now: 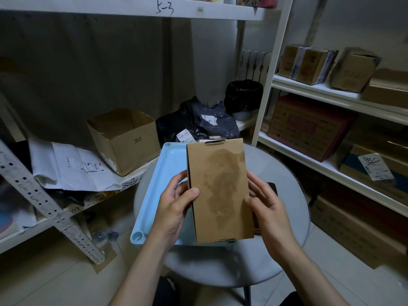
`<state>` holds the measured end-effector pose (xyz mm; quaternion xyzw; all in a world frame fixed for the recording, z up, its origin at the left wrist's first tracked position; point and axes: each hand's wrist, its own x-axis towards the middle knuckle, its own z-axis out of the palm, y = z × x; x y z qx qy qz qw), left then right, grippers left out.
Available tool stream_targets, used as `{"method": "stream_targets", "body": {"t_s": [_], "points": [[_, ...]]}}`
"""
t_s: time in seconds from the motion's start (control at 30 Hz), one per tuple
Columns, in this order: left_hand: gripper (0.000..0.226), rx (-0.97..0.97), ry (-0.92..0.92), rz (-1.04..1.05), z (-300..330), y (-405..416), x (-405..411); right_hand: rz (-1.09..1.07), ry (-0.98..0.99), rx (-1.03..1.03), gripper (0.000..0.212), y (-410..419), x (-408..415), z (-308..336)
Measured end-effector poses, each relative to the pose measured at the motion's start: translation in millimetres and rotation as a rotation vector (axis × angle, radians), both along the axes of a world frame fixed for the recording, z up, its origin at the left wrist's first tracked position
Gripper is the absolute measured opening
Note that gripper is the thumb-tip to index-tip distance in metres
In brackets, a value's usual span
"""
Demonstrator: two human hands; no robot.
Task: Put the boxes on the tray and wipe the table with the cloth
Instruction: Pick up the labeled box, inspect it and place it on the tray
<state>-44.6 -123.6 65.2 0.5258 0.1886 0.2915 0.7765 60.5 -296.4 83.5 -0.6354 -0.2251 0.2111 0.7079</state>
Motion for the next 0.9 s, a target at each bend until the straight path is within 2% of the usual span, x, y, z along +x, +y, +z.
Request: {"method": "stream_targets", "body": {"t_s": [0.23,0.3,0.37,0.43,0.5,0.6,0.67,0.73,0.83,0.9], "points": [[0.048,0.016,-0.01,0.096,1.9,-0.4,2.8,-0.31,-0.514,-0.278,0.042,5.3,-16.6,-3.5],[0.043,0.027,-0.007,0.117,4.2,-2.2,5.5,-0.254,-0.652,-0.383,0.061,6.8,-26.9,-3.3],[0.037,0.039,0.006,0.114,8.0,-8.0,7.3,-0.113,-0.614,-0.512,0.092,10.3,-35.0,-1.0],[0.036,0.052,0.018,0.116,11.4,-15.1,8.2,-0.06,-0.534,-0.594,0.111,14.0,-39.1,1.8],[0.045,0.065,0.026,0.12,14.9,-20.6,8.7,-0.064,-0.516,-0.665,0.121,17.1,-40.6,4.2],[0.053,0.057,0.019,0.107,18.8,-24.5,7.6,-0.063,-0.498,-0.699,0.122,20.4,-37.8,6.1],[0.045,0.025,-0.01,0.083,23.6,-24.8,6.8,-0.012,-0.361,-0.575,0.12,19.9,-31.6,5.1],[0.041,0.011,-0.035,0.061,25.2,-22.0,7.4,0.096,-0.055,-0.272,0.11,18.7,-27.7,5.1],[0.037,0.017,0.032,0.02,21.9,-16.8,9.8,0.307,0.521,0.273,0.092,13.6,-25.0,5.7],[0.043,-0.012,0.1,-0.081,16.7,-17.4,10.7,0.443,0.72,0.426,0.084,8.7,-26.4,6.2]]}}
